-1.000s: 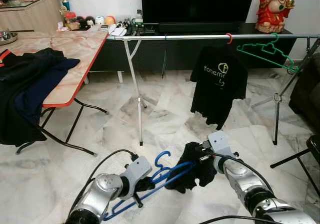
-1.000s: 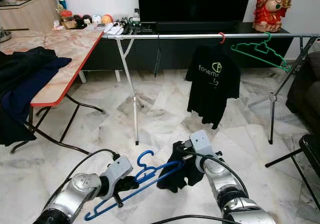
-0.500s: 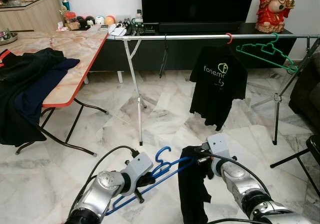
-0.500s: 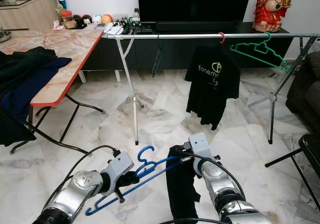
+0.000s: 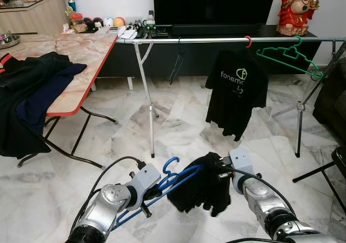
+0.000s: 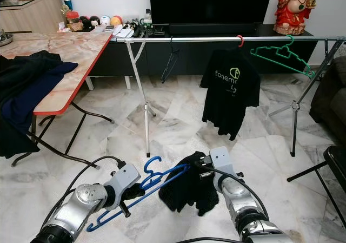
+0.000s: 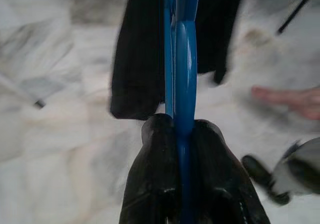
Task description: Hang hanger
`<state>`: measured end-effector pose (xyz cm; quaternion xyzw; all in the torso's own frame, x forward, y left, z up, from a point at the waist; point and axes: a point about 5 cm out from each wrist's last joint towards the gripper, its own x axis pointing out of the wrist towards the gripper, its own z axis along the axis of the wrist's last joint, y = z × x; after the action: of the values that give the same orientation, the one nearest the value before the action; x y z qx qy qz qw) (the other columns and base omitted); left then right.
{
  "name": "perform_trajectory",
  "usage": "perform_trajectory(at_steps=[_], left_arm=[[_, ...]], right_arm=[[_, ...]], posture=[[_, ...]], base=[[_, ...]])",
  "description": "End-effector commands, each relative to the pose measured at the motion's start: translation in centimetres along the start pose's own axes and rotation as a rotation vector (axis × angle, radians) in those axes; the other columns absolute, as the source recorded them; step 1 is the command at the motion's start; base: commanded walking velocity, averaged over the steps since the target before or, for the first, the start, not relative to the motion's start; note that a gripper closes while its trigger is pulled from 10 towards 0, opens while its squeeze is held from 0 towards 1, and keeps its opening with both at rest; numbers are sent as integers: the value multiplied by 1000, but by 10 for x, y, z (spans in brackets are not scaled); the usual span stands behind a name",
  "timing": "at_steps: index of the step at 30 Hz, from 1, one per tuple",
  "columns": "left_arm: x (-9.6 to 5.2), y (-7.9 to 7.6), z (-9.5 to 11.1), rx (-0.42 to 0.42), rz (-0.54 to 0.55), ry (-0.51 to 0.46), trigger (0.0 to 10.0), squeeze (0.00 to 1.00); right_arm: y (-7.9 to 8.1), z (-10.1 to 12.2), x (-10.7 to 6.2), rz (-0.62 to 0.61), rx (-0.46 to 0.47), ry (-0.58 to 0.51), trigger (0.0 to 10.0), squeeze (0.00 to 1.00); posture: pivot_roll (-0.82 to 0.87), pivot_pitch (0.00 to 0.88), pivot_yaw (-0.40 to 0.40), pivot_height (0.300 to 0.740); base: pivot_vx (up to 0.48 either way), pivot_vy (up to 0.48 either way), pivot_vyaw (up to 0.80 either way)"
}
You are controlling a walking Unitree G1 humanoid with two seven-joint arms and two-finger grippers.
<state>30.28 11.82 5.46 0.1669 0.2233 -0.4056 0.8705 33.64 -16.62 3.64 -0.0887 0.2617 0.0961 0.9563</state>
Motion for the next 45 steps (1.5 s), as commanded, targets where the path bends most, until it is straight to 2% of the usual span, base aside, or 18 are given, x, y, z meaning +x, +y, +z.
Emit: perform_trajectory(at_steps=[1,6,8,11,15,18,23,29,36,39,42,43,45], left_arm=[[0,-4,7,-17,-35,-43,10000,0],[-2,-13,18,-91,-133,-121,10000,0],[-5,-15,20,-92,-168,-134,10000,0],[-10,-20,12,-63,-234,-86,10000,0],[-14,-13,-3,-32,-177,0,10000,0],[-18,-15,-9,-16,-197,38,10000,0],[-15,-13,-5,-7,-163,19,10000,0],[-5,-8,11,9,-80,-38,10000,0],[-3,-10,13,6,-83,-50,10000,0],[-4,-16,10,-9,-136,-50,10000,0],[-6,-19,7,-3,-169,-41,10000,0],[-9,-19,4,-7,-186,-21,10000,0],[-10,-20,3,-6,-194,-13,10000,0]], right_arm=[[3,8,2,24,16,-19,10000,0],[4,28,4,44,-1,-69,10000,0],[3,33,4,49,-13,-81,10000,0],[1,37,4,52,-45,-89,10000,0],[-6,34,2,24,-85,-78,10000,0],[-10,29,1,13,-77,-69,10000,0],[-8,27,1,37,-17,-70,10000,0],[1,24,2,98,-68,-49,10000,0],[4,21,2,138,-84,-38,10000,0],[5,18,0,186,-181,-38,10000,0],[5,20,0,204,-228,-58,10000,0],[0,23,-1,183,-268,-72,10000,0],[-2,25,-1,168,-284,-78,10000,0]], posture=[[108,9,-6,740],[109,10,-6,740],[111,12,-6,740],[112,13,-4,740],[114,20,-1,740],[113,21,-1,740],[110,29,2,740],[111,32,1,740],[111,37,3,740],[111,39,3,740],[113,41,3,740],[114,42,3,740],[114,42,3,740]], base=[[0,0,0],[0,0,0],[0,0,0],[0,0,0],[0,0,0],[0,0,0],[0,0,0],[0,0,0],[0,0,0],[0,0,0],[0,0,0],[0,0,0],[0,0,0]])
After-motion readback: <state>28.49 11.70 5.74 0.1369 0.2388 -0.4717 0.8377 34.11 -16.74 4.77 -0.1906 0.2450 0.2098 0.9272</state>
